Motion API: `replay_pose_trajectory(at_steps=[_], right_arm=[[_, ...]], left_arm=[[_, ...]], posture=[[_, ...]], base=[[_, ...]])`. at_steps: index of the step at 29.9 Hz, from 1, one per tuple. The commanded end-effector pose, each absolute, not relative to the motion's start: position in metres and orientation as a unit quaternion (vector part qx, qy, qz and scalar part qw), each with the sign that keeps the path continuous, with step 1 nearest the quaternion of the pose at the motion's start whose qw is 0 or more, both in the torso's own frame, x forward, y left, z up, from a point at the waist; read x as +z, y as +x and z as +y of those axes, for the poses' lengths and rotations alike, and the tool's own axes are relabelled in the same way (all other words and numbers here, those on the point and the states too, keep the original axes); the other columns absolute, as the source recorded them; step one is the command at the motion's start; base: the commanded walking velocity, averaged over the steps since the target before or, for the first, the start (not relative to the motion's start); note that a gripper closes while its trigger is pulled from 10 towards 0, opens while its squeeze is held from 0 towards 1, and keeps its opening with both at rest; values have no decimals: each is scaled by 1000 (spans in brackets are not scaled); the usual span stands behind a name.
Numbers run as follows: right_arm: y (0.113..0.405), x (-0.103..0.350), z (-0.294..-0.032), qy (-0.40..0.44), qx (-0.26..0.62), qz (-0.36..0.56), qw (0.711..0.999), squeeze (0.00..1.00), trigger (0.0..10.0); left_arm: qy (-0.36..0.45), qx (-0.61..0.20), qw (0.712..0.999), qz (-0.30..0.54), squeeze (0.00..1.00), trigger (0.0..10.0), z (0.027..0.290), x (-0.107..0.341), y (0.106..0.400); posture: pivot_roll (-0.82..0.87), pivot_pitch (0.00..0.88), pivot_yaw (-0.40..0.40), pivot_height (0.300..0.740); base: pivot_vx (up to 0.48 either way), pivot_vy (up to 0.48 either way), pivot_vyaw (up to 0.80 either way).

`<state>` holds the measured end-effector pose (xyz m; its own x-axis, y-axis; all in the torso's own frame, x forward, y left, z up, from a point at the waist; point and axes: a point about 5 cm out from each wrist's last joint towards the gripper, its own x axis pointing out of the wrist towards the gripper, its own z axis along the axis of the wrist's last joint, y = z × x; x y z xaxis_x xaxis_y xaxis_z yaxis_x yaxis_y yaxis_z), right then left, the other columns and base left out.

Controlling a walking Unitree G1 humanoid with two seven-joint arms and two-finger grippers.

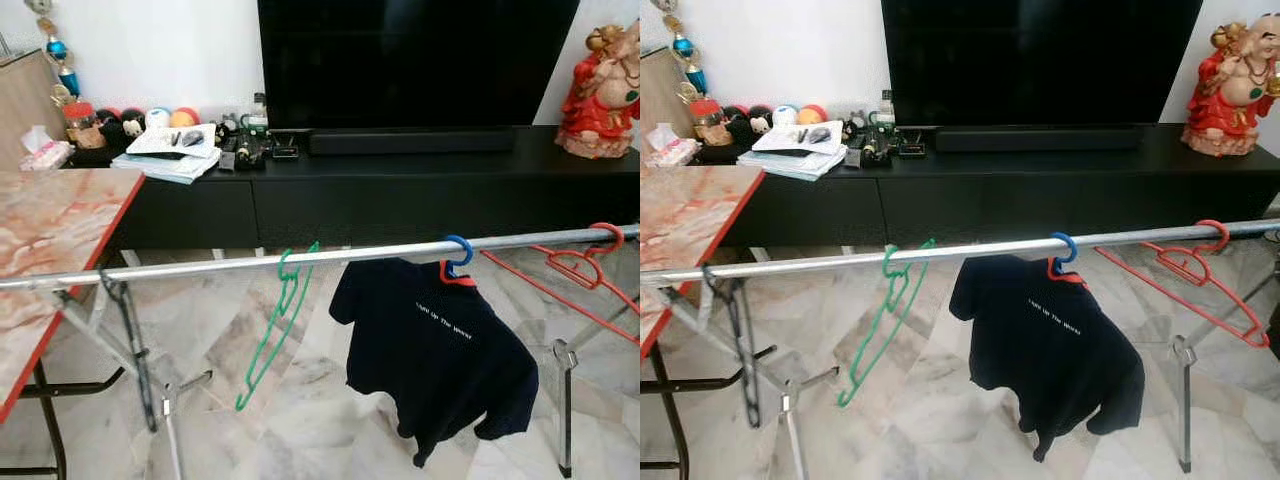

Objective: Hang hanger

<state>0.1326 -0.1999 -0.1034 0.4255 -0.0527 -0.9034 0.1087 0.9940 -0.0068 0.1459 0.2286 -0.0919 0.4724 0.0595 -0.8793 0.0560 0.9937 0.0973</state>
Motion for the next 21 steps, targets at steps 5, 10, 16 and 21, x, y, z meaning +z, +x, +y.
replay_pose_trajectory(at_steps=[5, 10, 16, 21], right_arm=[[127, -105, -197, 33, -50, 538, 841, 0, 10000], [127, -105, -197, 33, -51, 538, 841, 0, 10000], [128, -105, -198, 36, -55, 536, 842, 0, 10000], [128, -105, -199, 37, -58, 537, 841, 0, 10000]], left_arm=[[64, -3, 852, 520, 0, 10000, 231, -93, 142], [64, -6, 852, 520, 0, 10000, 231, -93, 142], [66, -7, 852, 520, 0, 10000, 231, -92, 143], [61, -5, 853, 518, 0, 10000, 231, -92, 143]], posture=[[129, 0, 33, 740], [129, 0, 31, 740], [133, 0, 24, 740], [133, 0, 23, 740]], base=[[-289, 0, 0], [-290, 0, 0], [-93, 0, 0], [0, 0, 0]])
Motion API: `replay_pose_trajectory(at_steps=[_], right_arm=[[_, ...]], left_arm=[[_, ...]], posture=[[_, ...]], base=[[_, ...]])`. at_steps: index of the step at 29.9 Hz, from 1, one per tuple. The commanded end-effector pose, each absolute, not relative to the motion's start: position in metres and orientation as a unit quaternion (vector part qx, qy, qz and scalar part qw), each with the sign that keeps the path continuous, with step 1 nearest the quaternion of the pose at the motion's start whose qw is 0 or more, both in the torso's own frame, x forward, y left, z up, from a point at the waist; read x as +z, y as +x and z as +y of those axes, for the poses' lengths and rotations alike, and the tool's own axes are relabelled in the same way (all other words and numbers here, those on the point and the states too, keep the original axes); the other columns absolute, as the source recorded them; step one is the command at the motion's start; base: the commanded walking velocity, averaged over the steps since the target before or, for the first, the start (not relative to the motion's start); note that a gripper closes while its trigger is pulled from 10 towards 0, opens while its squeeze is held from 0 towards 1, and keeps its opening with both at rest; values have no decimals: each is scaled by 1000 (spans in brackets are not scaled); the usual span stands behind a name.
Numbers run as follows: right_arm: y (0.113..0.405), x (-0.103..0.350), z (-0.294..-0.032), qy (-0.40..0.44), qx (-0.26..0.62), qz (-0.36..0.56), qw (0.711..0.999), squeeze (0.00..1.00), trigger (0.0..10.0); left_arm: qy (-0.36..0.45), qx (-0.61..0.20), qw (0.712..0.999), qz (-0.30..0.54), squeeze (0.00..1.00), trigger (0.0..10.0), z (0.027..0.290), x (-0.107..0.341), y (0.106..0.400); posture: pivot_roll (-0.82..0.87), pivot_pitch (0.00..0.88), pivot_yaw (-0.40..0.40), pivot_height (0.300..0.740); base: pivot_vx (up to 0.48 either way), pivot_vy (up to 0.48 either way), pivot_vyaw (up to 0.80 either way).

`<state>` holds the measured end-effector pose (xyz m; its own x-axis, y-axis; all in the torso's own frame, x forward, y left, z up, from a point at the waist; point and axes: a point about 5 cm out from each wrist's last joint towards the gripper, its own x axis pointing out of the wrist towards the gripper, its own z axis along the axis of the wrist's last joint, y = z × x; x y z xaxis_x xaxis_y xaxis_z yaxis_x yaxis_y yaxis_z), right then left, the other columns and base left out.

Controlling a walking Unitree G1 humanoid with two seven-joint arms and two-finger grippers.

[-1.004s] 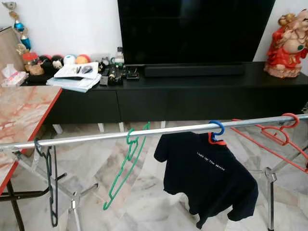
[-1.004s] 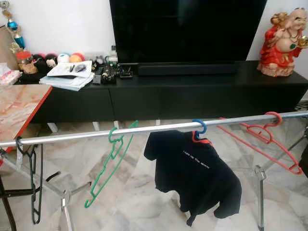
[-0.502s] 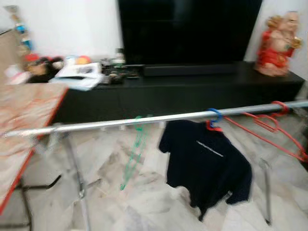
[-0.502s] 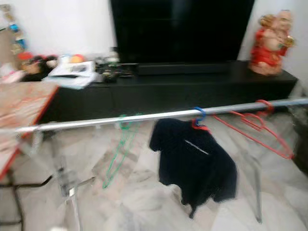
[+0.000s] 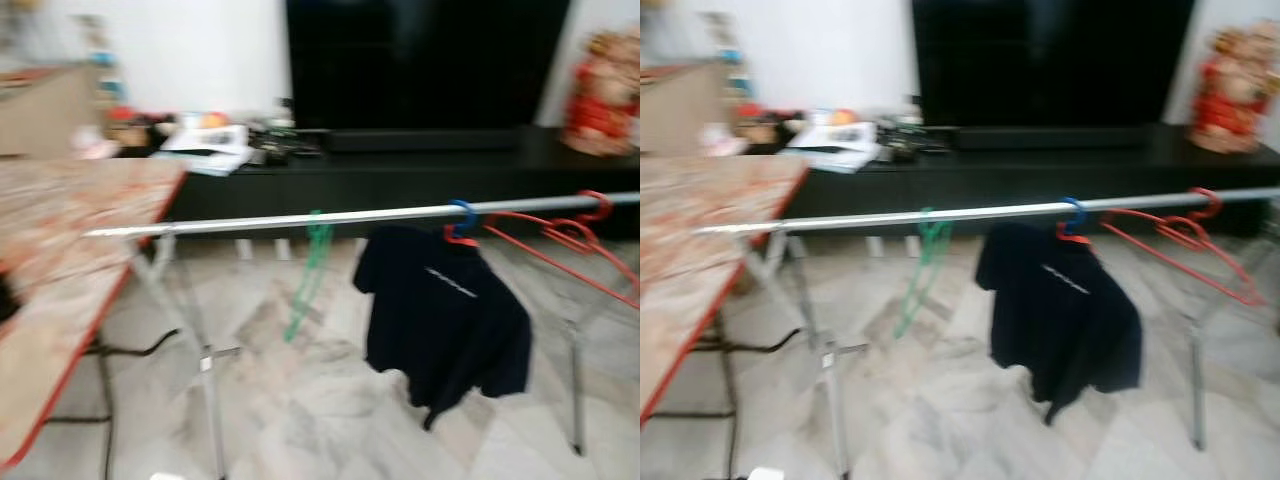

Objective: Hang hanger

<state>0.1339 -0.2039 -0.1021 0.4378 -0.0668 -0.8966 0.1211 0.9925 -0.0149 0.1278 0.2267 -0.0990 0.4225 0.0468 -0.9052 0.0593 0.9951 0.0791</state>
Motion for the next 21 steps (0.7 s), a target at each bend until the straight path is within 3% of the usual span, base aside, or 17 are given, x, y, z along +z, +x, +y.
replay_pose_trajectory(at_steps=[1, 3, 21], right_arm=[[128, -105, -199, 37, -59, 536, 841, 0, 10000], [128, -105, -199, 32, -55, 540, 839, 0, 10000], [128, -105, -201, 21, -46, 550, 834, 0, 10000]], left_arm=[[60, -4, 853, 518, 0, 10000, 231, -93, 143], [59, -2, 853, 518, 0, 10000, 231, -93, 143], [65, -6, 856, 513, 0, 10000, 229, -92, 145]], posture=[[134, 0, 20, 740], [134, 0, 20, 740], [136, 0, 12, 740]], base=[[0, 0, 0], [0, 0, 0], [0, 0, -787]])
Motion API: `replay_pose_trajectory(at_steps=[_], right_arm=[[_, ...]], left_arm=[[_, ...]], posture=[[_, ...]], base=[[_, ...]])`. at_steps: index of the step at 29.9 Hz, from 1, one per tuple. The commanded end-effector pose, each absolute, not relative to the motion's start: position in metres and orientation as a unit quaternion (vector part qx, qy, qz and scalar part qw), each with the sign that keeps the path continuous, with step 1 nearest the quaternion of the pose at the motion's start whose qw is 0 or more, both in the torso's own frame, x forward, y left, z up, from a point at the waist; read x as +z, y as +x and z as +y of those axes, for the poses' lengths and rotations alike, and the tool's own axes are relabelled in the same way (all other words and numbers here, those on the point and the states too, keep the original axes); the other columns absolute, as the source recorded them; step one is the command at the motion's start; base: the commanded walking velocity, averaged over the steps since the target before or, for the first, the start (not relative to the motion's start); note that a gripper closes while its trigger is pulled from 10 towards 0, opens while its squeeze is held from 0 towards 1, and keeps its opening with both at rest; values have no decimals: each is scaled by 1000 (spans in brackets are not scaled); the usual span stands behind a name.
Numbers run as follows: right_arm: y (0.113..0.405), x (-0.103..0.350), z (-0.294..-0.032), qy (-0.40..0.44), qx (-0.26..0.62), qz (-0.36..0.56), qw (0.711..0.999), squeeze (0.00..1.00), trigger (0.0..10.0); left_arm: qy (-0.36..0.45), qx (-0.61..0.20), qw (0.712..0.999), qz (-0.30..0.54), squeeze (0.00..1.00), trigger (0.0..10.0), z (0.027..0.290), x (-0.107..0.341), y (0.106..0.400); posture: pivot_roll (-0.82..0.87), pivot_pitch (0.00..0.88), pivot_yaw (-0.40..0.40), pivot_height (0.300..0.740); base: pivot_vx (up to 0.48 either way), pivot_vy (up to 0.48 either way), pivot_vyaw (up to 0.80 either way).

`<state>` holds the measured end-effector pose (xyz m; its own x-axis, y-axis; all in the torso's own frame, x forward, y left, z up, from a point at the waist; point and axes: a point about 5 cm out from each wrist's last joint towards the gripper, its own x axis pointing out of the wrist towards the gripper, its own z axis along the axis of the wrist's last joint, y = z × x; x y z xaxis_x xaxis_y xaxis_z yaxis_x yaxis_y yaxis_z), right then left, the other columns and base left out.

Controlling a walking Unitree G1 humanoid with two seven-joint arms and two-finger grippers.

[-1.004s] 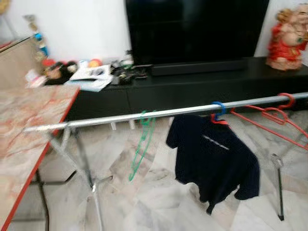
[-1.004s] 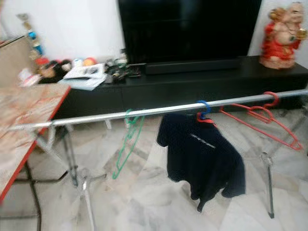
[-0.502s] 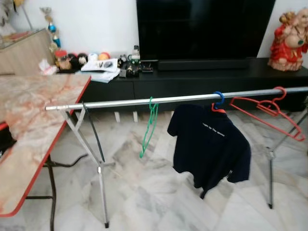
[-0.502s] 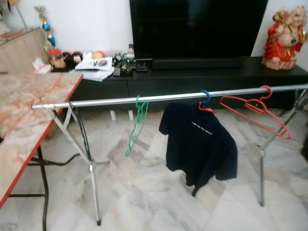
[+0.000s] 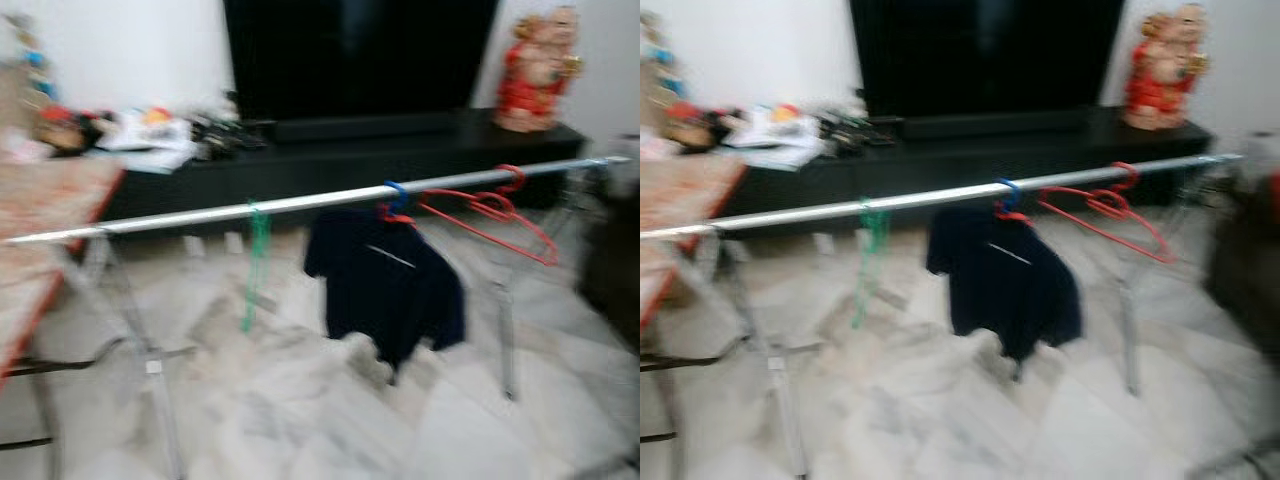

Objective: Hang hanger

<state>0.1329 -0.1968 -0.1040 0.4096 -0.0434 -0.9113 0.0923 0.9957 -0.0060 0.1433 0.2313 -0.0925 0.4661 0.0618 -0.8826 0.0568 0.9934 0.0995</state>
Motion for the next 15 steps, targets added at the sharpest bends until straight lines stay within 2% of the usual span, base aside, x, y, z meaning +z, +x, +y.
replay_pose_trajectory(at_steps=[1, 3, 15], right_arm=[[127, -105, -201, 21, -46, 550, 834, 0, 10000], [127, -105, -201, 20, -45, 550, 834, 0, 10000], [128, -105, -201, 22, -46, 550, 833, 0, 10000]], left_arm=[[70, -9, 856, 513, 0, 10000, 229, -92, 146], [74, -12, 855, 514, 0, 10000, 229, -92, 145], [60, -4, 856, 514, 0, 10000, 228, -92, 145]], posture=[[136, 0, 12, 740], [136, 0, 12, 740], [136, 0, 15, 740]], base=[[0, -480, -788], [0, -480, -788], [0, 0, -788]])
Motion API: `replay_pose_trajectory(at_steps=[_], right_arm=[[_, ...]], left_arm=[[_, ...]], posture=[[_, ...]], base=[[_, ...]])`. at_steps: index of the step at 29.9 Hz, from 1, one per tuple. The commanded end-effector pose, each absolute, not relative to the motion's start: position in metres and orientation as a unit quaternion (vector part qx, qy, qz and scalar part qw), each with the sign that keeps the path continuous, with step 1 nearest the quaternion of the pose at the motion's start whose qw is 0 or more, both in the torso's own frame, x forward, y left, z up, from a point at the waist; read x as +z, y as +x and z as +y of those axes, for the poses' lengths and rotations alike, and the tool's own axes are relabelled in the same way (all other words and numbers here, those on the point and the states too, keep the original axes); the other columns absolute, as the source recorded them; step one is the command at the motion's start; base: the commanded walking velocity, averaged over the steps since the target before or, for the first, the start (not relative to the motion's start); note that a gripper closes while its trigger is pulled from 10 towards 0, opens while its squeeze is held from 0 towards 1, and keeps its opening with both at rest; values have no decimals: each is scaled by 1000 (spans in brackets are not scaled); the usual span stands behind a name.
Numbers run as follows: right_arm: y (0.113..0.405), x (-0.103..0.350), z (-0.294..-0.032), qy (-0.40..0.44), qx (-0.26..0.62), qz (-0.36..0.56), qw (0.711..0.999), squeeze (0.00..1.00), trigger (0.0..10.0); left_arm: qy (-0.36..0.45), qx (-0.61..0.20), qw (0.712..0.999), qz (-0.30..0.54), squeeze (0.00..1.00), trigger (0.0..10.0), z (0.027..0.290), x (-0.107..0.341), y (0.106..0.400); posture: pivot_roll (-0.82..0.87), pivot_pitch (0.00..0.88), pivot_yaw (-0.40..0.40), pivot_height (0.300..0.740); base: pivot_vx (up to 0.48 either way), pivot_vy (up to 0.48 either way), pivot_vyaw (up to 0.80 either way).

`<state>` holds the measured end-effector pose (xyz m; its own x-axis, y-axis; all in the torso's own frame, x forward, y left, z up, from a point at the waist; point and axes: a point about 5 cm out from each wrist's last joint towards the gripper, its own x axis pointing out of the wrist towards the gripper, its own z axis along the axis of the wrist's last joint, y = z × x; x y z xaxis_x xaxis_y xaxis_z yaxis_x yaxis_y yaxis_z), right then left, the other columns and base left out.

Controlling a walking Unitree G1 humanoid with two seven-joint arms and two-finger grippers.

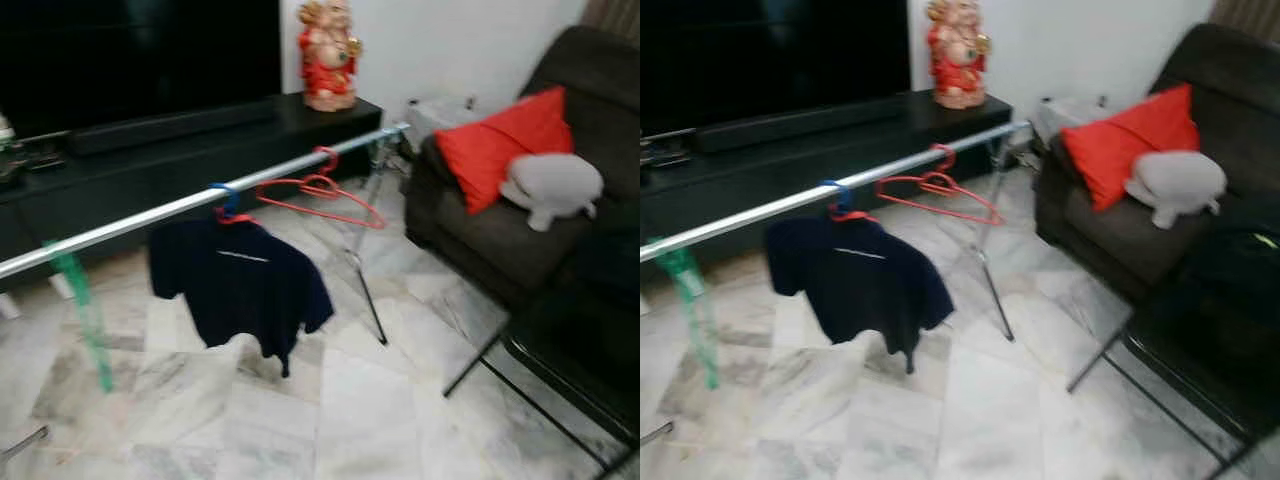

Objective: Hang hanger

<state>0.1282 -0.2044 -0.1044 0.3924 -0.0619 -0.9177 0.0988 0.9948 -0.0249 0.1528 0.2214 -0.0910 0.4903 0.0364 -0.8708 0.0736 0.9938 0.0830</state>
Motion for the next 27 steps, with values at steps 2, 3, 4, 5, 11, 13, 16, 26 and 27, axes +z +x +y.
replay_pose_trajectory(at_steps=[2, 3, 4, 5, 11, 13, 16, 26, 27], right_arm=[[128, -105, -200, 22, -46, 550, 833, 0, 10000], [128, -105, -200, 22, -46, 550, 833, 0, 10000], [128, -105, -200, 22, -46, 551, 833, 0, 10000], [128, -105, -200, 22, -46, 551, 833, 0, 10000], [127, -106, -200, 22, -46, 551, 833, 0, 10000], [126, -106, -199, 23, -46, 552, 833, 0, 10000], [126, -106, -199, 24, -46, 551, 833, 0, 10000], [126, -106, -197, 40, -59, 536, 841, 0, 10000], [126, -106, -197, 40, -59, 536, 841, 0, 10000]], left_arm=[[58, -4, 857, 513, 0, 10000, 228, -92, 146], [58, -3, 857, 512, 0, 10000, 228, -92, 146], [56, -2, 858, 511, 0, 10000, 228, -92, 146], [55, -1, 858, 511, 0, 10000, 228, -92, 146], [55, -3, 859, 509, 0, 10000, 229, -92, 145], [61, -5, 858, 511, 0, 10000, 229, -92, 145], [59, -4, 857, 511, 0, 10000, 230, -92, 144], [59, -7, 858, 510, 0, 10000, 230, -92, 143], [59, -7, 858, 510, 0, 10000, 230, -92, 143]], posture=[[136, 0, 15, 740], [136, 0, 15, 740], [133, 0, 18, 740], [133, 0, 18, 740], [129, 0, 25, 740], [130, 0, 27, 740], [127, 0, 32, 740], [126, 0, 35, 740], [126, 0, 35, 740]], base=[[0, 0, -788], [0, 0, -788], [0, 0, -788], [0, 0, -788], [0, 0, -788], [0, 0, -788], [0, 0, -788], [51, 0, -158], [270, 0, 0]])
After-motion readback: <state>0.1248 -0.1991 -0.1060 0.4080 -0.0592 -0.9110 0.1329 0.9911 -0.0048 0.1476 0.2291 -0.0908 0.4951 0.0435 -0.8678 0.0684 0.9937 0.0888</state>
